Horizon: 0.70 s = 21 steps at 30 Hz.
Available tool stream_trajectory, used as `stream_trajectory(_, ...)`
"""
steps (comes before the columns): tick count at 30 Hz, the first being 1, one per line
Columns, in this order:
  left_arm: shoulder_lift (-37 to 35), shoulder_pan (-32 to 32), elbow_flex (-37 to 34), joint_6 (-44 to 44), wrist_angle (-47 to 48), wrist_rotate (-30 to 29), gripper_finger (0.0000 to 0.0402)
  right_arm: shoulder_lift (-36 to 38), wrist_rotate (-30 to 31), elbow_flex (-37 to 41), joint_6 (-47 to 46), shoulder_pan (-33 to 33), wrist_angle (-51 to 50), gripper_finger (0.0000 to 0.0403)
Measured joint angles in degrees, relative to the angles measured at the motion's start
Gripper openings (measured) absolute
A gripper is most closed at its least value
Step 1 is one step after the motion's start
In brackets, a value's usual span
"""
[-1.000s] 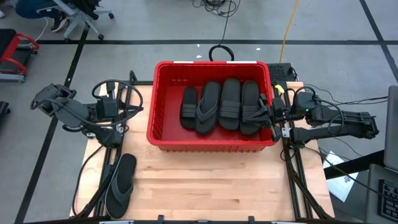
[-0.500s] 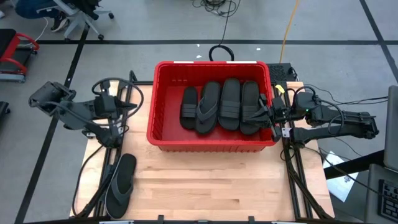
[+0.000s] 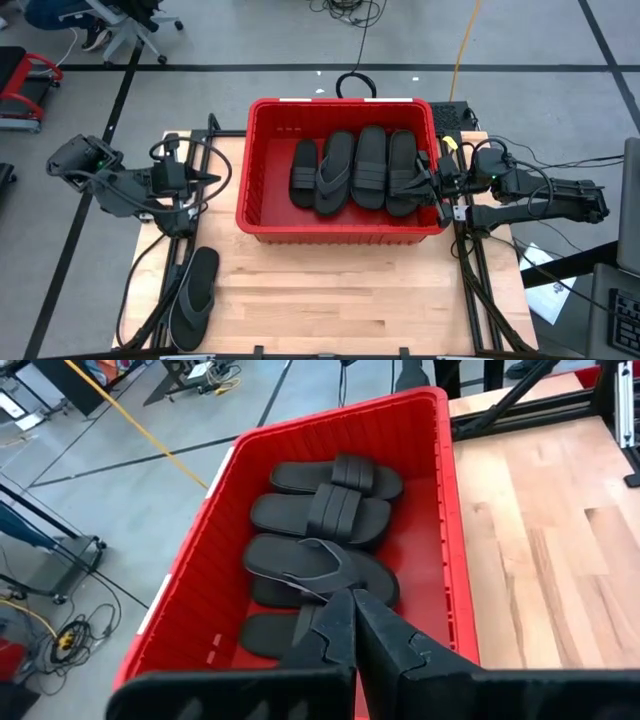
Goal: Pick and place slides into bin
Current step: Put the black slipper into the red bin
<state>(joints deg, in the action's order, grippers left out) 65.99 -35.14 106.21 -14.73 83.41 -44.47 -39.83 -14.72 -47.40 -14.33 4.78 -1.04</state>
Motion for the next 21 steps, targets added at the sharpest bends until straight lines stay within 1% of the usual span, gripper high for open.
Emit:
stream_trajectory(13, -0.16, 0.00, 0.00, 1.04, -0.10, -0.57, 0.0001, 0.00, 0.12, 0.00, 0.20, 0.00, 0.00, 0.0000)
stream_trajectory(19, -0.16, 0.00, 0.00, -2.15, -0.10, -0.49, 0.0002, -0.37, 0.11, 0.00, 0.43, 0.00, 0.02, 0.0000)
stream_trajectory(21, -0.15, 0.00, 0.00, -2.41, -0.10, 0.37, 0.0001, -0.50, 0.07, 0.00, 0.44, 0.00, 0.00, 0.0000)
